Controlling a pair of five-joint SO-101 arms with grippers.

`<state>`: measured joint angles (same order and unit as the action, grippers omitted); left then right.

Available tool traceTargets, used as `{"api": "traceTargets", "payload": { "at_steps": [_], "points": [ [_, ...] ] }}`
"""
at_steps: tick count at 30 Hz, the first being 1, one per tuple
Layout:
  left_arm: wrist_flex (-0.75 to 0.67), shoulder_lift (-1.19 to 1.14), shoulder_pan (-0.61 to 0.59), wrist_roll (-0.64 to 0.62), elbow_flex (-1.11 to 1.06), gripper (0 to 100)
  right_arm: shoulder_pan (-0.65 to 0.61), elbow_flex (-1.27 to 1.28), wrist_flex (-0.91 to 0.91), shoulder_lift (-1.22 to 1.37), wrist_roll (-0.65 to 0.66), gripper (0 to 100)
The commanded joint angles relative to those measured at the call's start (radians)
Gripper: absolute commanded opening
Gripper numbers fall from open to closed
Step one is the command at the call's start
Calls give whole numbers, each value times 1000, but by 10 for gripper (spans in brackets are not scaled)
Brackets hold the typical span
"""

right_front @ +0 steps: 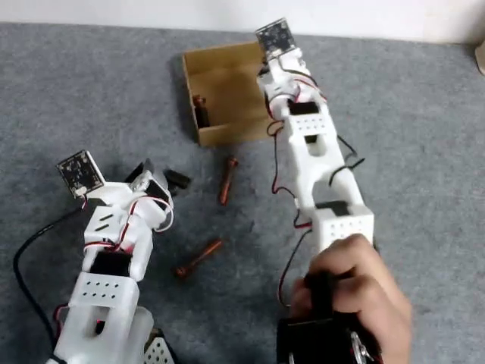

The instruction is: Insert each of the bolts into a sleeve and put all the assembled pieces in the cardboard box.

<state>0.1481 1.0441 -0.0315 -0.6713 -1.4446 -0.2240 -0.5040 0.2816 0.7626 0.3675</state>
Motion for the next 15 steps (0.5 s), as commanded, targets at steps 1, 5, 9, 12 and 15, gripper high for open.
{"api": "traceTargets", "payload": {
  "at_steps": [1, 5, 9, 12, 15],
  "points": [
    [-25, -1, -15, 0, 53, 8, 8, -153, -7, 31, 14, 5],
    [-25, -1, -15, 0, 53, 8, 8, -194, -4, 48, 15, 5],
    [-25, -1, -13, 0, 53, 8, 8, -202, 124, 48, 18, 63],
    [-25, -1, -13, 0, 53, 8, 1, -205, 171, 47, 17, 263],
    [-25, -1, -13, 0, 53, 8, -1, -209, 223, 48, 15, 396]
  ]
}}
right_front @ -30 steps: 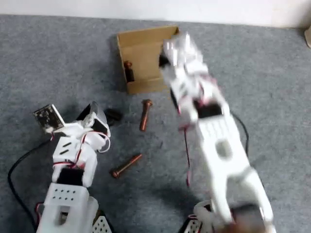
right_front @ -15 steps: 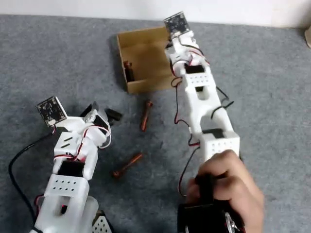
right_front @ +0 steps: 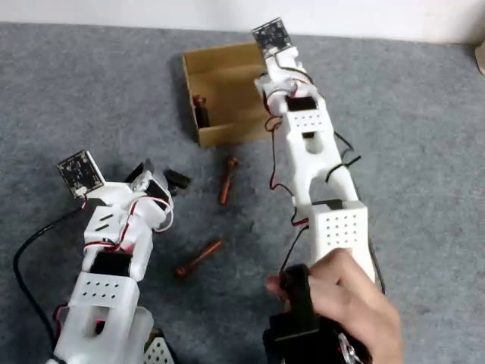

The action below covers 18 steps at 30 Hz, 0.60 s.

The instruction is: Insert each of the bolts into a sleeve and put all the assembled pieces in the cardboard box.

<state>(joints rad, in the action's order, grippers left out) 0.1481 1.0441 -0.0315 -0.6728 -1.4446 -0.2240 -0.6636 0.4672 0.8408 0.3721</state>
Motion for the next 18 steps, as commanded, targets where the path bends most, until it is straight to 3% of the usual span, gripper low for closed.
{"api": "traceTargets", "payload": {
  "at_steps": [1, 9, 18],
  "points": [
    [-25, -1, -13, 2, 53, 8, -1, -50, 51, -31, 12, 392],
    [-25, -2, -13, 2, 53, 10, 21, -223, 203, -31, 9, 342],
    [-25, -7, -8, 2, 53, 10, 15, -716, 751, -27, 8, 341]
  ]
}}
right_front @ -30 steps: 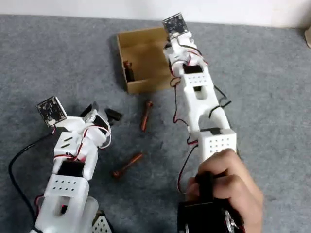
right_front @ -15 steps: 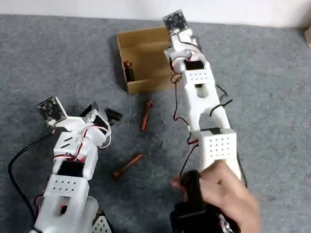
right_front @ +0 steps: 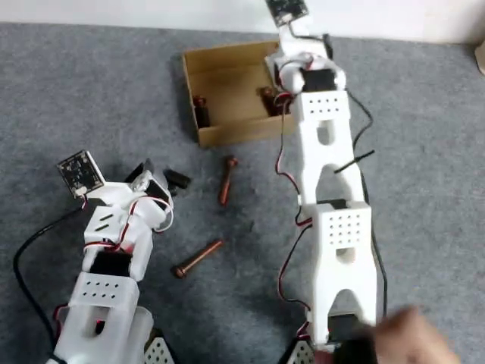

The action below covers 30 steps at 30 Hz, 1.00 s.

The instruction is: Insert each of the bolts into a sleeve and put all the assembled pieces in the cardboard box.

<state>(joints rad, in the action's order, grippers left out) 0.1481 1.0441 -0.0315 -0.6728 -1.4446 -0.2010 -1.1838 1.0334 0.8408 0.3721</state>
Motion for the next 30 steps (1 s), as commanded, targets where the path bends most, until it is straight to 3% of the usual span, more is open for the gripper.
{"api": "traceTargets", "payload": {
  "at_steps": [1, 7, 12, 20, 24, 30],
  "points": [
    [-25, -7, -8, 2, 53, 10, -15, -255, 240, -25, 8, 341],
    [-25, -7, -8, 6, 48, 11, -47, -615, 530, -47, 8, 340],
    [-25, -7, -8, 6, 47, 11, -65, -591, 720, -216, 8, 340],
    [-12, -8, 50, 26, 48, 11, -21, -581, 733, -564, -129, 340],
    [130, -8, 137, 173, 104, 11, -25, -476, 734, -740, -130, 340],
    [364, -10, 139, 196, 220, 11, -28, -62, 733, -1038, -130, 340]
  ]
}}
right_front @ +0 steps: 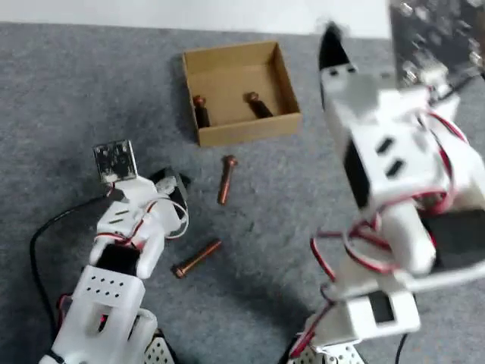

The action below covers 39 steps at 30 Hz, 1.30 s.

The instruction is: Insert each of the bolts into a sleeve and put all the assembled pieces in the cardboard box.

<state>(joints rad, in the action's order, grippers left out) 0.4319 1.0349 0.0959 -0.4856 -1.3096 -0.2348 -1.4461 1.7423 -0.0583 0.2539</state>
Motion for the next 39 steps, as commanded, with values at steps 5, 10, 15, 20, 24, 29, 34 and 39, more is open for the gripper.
{"api": "traceTargets", "payload": {
  "at_steps": [5, 10, 15, 20, 24, 29, 34, 39],
  "points": [
    [118, -1, 13, 9, 102, 11, -44, 682, 19, -403, -8, 340],
    [118, -2, 13, 11, 105, 11, -131, 1164, -51, -659, -6, 340],
    [117, -73, 31, 64, 136, 7, -199, 1705, -272, -917, -6, 340],
    [118, -420, 41, 66, 305, 8, -228, 2227, -542, -1145, -5, 340],
    [193, -685, 24, 66, 489, 11, -228, 2528, -687, -1293, -5, 340],
    [353, -783, 21, 68, 645, 11, -229, 2767, -852, -1457, -12, 340],
    [390, -759, -42, 66, 671, 11, -228, 2934, -886, -1598, -6, 340],
    [390, -763, -45, 54, 671, 11, -229, 3019, -888, -1730, -6, 340]
  ]
}}
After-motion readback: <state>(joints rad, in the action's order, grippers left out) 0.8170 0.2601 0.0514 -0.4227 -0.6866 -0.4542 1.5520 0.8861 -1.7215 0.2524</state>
